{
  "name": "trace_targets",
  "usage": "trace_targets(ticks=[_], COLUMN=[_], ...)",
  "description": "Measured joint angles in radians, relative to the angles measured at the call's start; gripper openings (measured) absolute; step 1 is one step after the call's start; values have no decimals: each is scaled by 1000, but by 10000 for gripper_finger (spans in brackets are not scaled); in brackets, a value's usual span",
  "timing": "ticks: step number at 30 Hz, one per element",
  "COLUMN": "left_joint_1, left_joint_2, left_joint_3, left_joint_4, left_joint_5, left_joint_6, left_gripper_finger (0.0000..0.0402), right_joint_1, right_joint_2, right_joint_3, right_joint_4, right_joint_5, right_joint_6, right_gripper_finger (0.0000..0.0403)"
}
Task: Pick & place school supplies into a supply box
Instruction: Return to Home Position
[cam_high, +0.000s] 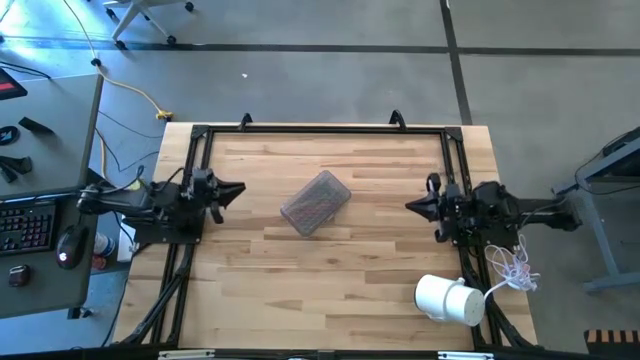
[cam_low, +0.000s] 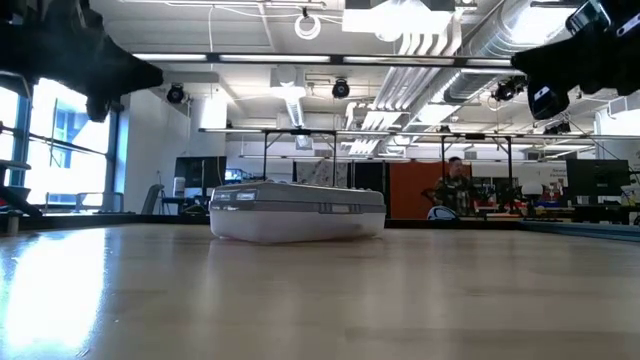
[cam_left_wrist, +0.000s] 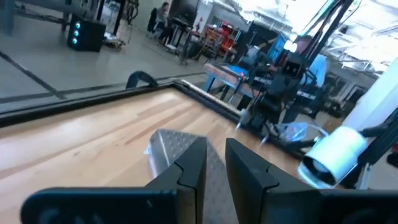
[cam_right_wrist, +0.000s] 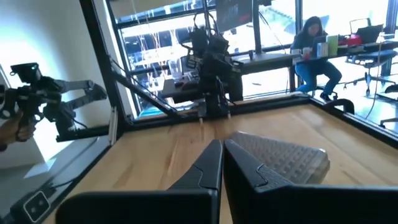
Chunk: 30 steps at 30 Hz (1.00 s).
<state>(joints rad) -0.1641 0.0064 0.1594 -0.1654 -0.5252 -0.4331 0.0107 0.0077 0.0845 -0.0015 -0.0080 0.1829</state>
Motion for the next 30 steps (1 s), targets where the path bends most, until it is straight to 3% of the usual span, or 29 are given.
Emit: trace_targets(ticks=[9,30], left_joint_1=[0,0], left_joint_2=[6,18], left_joint_3=[-122,-123], left_joint_4=[176,157], left_joint_5=[112,182], left_joint_6=[59,136], left_gripper_finger=[97,97], right_joint_1=[-1,-1], right_joint_2=[4,4], right_joint_3=[-36,-37], right_joint_4=[37,-15], right_joint_5=[0,-86], right_joint_6=[-30,-31], right_gripper_finger=[0,0])
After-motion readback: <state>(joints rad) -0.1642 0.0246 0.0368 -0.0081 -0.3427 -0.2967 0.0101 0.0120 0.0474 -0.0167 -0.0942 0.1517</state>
